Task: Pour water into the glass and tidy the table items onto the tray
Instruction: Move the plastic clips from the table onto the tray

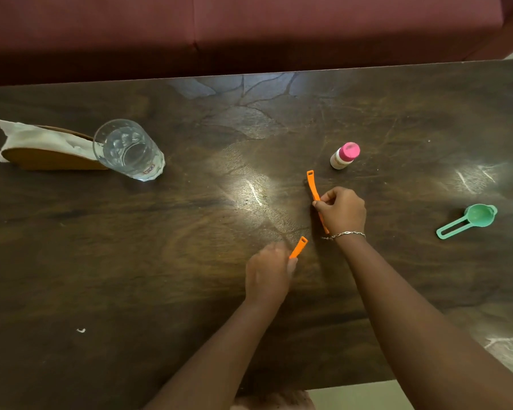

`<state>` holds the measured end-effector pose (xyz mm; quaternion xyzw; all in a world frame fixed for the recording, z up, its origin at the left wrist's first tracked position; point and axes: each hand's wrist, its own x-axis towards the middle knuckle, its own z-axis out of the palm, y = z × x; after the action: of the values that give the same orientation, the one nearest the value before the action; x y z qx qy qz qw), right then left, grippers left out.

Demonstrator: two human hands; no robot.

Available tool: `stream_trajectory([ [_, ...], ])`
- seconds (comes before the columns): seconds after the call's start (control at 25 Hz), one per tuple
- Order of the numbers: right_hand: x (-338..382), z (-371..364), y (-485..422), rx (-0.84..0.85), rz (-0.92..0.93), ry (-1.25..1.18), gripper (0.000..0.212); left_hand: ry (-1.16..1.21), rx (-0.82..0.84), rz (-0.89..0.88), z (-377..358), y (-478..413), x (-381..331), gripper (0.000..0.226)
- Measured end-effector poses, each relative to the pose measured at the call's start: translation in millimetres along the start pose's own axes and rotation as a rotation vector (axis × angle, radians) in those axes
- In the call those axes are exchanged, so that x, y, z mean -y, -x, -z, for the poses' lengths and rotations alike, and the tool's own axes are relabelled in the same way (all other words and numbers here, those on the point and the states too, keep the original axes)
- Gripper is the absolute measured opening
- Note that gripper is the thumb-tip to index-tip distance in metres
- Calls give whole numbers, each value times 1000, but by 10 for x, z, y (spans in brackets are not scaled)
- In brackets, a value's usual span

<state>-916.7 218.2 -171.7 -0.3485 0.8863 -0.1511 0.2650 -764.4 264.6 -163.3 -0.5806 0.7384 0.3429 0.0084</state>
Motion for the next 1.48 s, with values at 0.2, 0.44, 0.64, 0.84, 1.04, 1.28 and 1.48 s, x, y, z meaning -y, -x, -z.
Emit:
stream_trajectory([
  [0.2,358,-218,438,20,38,-84,10,352,-95,160,457,65,562,13],
  [0.44,1181,-825,1016,92,59,-178,9,1146,-105,500,1257,192,1557,17],
  [0.64,1900,-1371,1495,201,129,-193,8,1314,-269,536,1929,443,2447,5],
  [0.84,2583,-1848,1913,305,191,-184,11,1371,-441,553,2445,708,3298,10],
  [1.04,3112,-2305,2242,398,259,-173,10,763,-792,647,3024,911,4300,5],
  [1.28,3310,-2629,2443,501,288,-212,11,151,-729,624,3409,587,4998,16],
  [1.48,3265,-2720,2502,554,267,-194,11,-18,-458,777,3286,112,5265,20],
])
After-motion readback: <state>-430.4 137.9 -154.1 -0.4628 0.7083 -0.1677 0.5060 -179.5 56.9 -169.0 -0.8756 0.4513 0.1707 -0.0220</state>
